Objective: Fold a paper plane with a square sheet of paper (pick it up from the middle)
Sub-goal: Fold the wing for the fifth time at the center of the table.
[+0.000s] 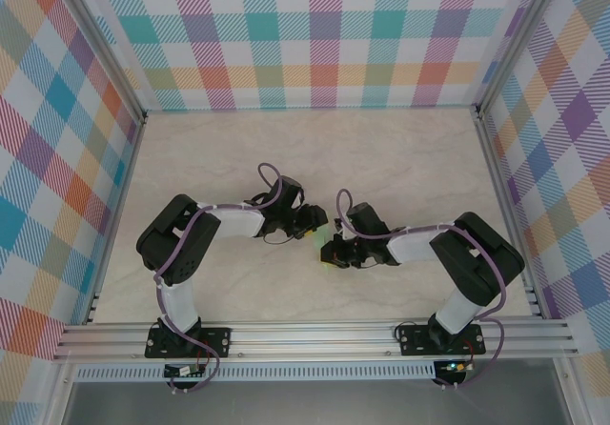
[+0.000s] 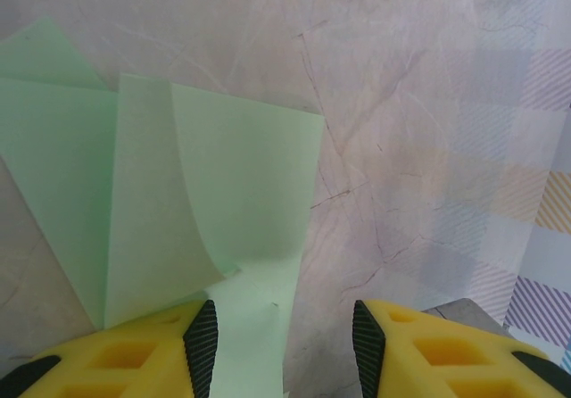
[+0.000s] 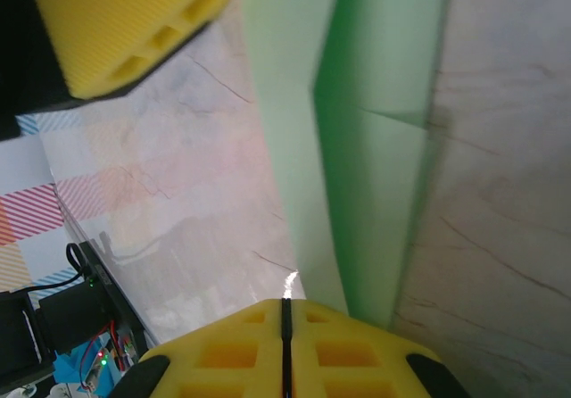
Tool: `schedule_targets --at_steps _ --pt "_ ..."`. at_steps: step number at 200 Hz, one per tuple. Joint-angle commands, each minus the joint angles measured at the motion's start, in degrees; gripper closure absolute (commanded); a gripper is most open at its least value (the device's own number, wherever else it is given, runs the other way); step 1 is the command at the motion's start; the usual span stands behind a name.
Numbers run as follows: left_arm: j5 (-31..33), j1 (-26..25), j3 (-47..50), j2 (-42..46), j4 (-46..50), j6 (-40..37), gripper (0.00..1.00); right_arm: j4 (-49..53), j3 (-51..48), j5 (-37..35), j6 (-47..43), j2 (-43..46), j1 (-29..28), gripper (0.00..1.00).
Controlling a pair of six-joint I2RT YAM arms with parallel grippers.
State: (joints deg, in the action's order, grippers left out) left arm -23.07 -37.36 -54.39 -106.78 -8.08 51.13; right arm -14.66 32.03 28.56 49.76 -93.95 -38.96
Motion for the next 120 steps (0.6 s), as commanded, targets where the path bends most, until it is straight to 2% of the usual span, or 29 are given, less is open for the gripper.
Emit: schedule_targets --at_steps 1,71,120 --pt "0.09 -1.05 0.43 -2.62 4.52 -0.95 0.53 -0.30 -2.19 0.18 0.30 0.10 0.33 0.92" --pt "0.65 -1.02 0.42 -2.59 5.12 -0.81 0.53 -1.01 -6.13 0.57 1.62 -0.52 0.34 0.93" --pt "0.89 -1.07 0.01 -3.07 5.85 -0.59 0.53 6.01 -4.97 4.61 -2.73 3.73 0.29 0.93"
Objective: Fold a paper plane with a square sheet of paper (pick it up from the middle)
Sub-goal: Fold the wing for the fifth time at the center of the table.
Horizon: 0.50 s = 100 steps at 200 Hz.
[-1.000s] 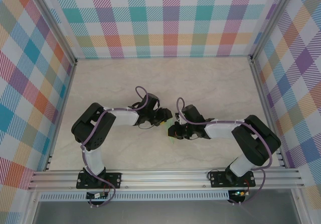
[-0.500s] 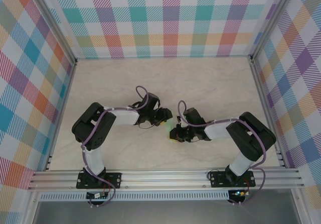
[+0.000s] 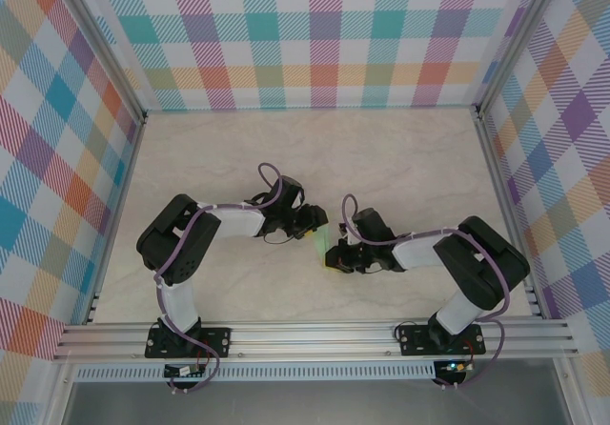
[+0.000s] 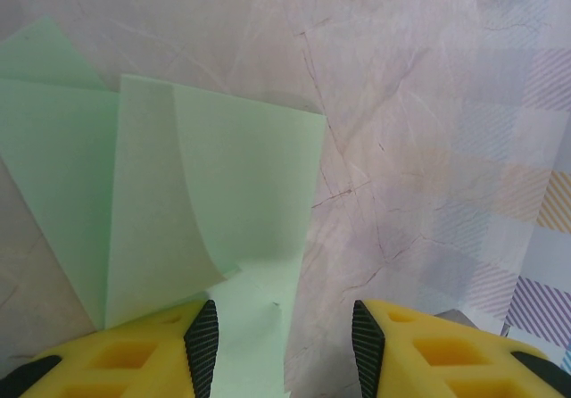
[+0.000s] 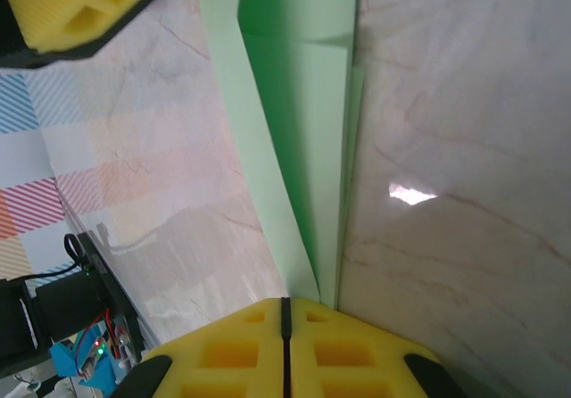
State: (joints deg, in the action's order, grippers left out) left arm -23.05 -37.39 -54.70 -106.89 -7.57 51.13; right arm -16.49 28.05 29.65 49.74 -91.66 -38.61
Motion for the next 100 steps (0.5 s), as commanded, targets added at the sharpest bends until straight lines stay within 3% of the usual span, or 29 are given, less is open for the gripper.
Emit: schedule_targets --at_steps 1,70,100 --pt "0.84 -1.04 0.30 -2.97 5.40 -0.55 0.53 7.86 -1.12 3.55 -2.71 1.46 -0.06 0.92" --pt "0.47 -1.02 -0.23 -3.67 5.46 -0.45 0.53 22.44 2.57 -0.05 -7.58 -0.25 -0.49 0.92" --pt "0.45 -1.03 -0.19 -3.44 5.51 -0.51 0.53 20.81 3.14 -0.75 -6.05 4.69 -0.50 0.91"
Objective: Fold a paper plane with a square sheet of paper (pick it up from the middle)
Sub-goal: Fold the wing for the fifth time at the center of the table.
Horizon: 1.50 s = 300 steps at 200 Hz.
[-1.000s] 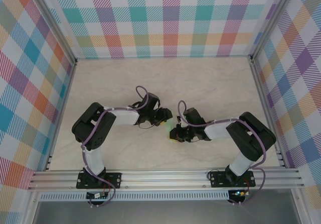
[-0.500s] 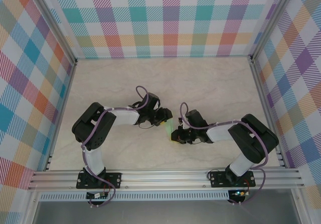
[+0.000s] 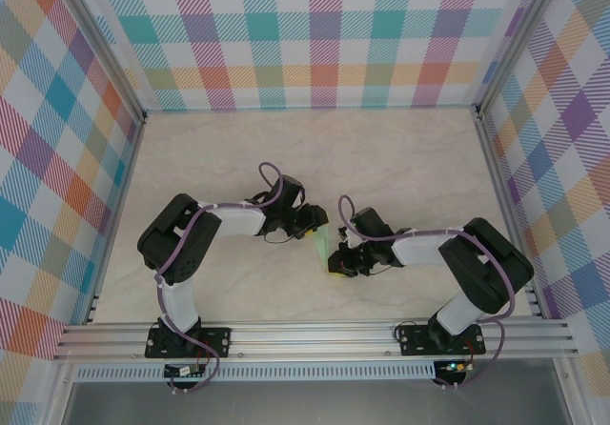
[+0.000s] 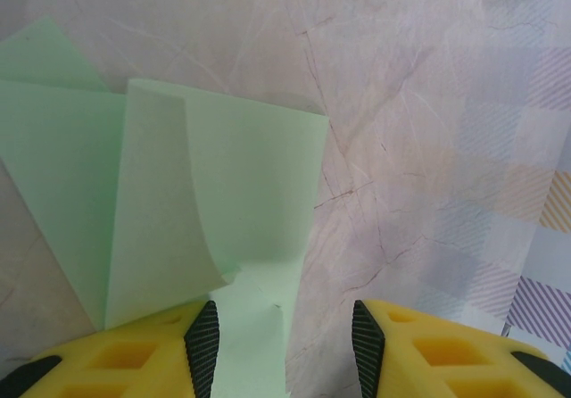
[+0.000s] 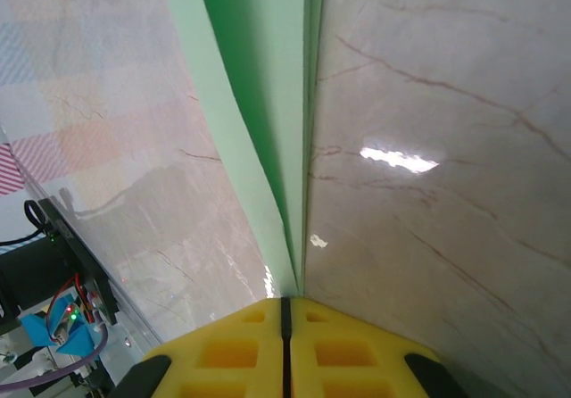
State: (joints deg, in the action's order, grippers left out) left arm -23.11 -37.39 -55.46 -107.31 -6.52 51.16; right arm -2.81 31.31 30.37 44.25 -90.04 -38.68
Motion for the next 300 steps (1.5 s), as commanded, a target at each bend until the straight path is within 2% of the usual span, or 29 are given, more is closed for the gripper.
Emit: schedule_targets --at_steps 1,43,92,113,163,190,218,259,300 --pt "0.52 -1.02 0.55 -3.01 4.48 -0.53 0.53 7.04 -0.02 -1.60 -0.48 3.31 -0.44 0.91" --pt "0.45 -0.98 0.86 -2.82 4.32 -0.44 0.53 2.01 3.36 -5.83 3.24 8.12 -0.10 0.87" --pt "0.06 -1.07 0.64 -3.00 4.24 -0.53 0.53 -9.73 5.88 -4.76 10.17 -0.63 0.00 0.87" --pt "0.15 -1.07 0.63 -2.91 4.16 -0.49 0.53 -9.33 6.72 -6.29 9.96 -2.41 0.00 0.86" --pt "0.08 -1.03 0.35 -3.07 4.13 -0.53 0.53 -3.14 5.34 -4.76 9.01 -9.52 0.00 0.88" --pt "0.26 -1.02 0.33 -3.04 4.49 -0.62 0.53 -2.58 2.20 -5.42 8.53 -7.78 -0.02 0.88" --pt "0.43 -1.03 0.33 -3.21 4.59 -0.53 0.53 -2.30 1.44 -2.72 7.46 -4.90 -0.16 0.87" --pt "0.68 -1.07 0.15 -3.32 4.96 -0.54 0.53 5.86 3.99 -2.21 2.53 -3.37 -0.85 0.86" --pt "0.95 -1.04 0.09 -3.04 5.68 -0.53 0.53 8.49 2.59 -2.71 1.87 -3.59 -1.89 0.86"
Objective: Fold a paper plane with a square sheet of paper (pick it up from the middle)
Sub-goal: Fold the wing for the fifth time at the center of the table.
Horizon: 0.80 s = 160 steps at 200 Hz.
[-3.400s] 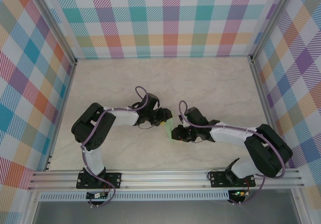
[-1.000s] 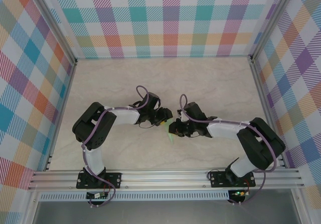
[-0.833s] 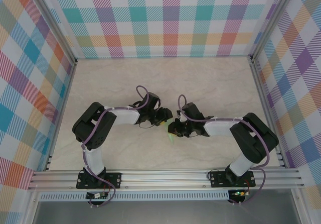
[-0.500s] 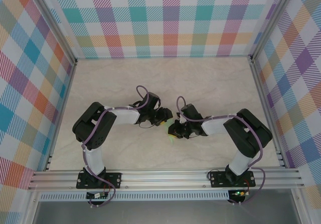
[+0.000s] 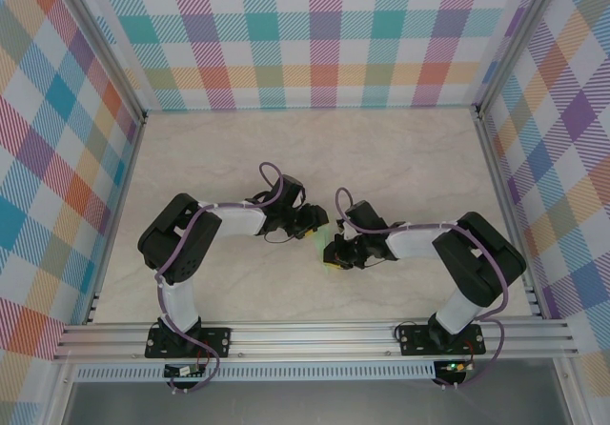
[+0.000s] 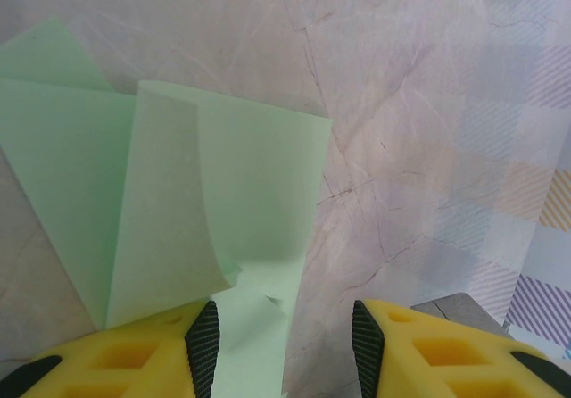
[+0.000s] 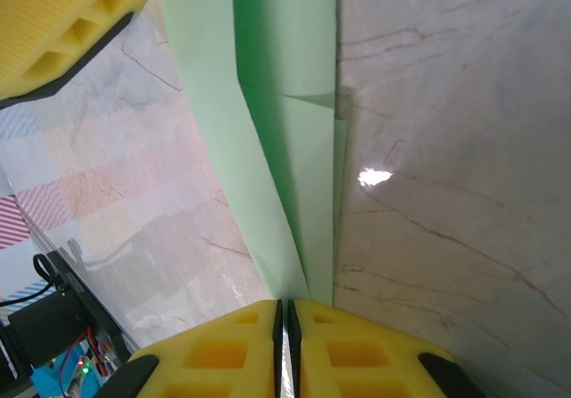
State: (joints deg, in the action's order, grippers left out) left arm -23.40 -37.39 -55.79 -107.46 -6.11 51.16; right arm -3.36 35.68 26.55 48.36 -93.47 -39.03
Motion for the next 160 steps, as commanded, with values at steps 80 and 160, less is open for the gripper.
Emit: schedule_targets --at_steps 80,160 --pt "1.22 -1.02 0.76 -2.76 5.44 -0.70 0.53 8.51 0.69 -2.99 -1.26 7.19 -2.37 0.89" --pt "1.06 -1.02 0.29 -3.02 5.49 -0.76 0.53 0.94 2.34 -0.18 2.53 -1.17 -2.37 0.93"
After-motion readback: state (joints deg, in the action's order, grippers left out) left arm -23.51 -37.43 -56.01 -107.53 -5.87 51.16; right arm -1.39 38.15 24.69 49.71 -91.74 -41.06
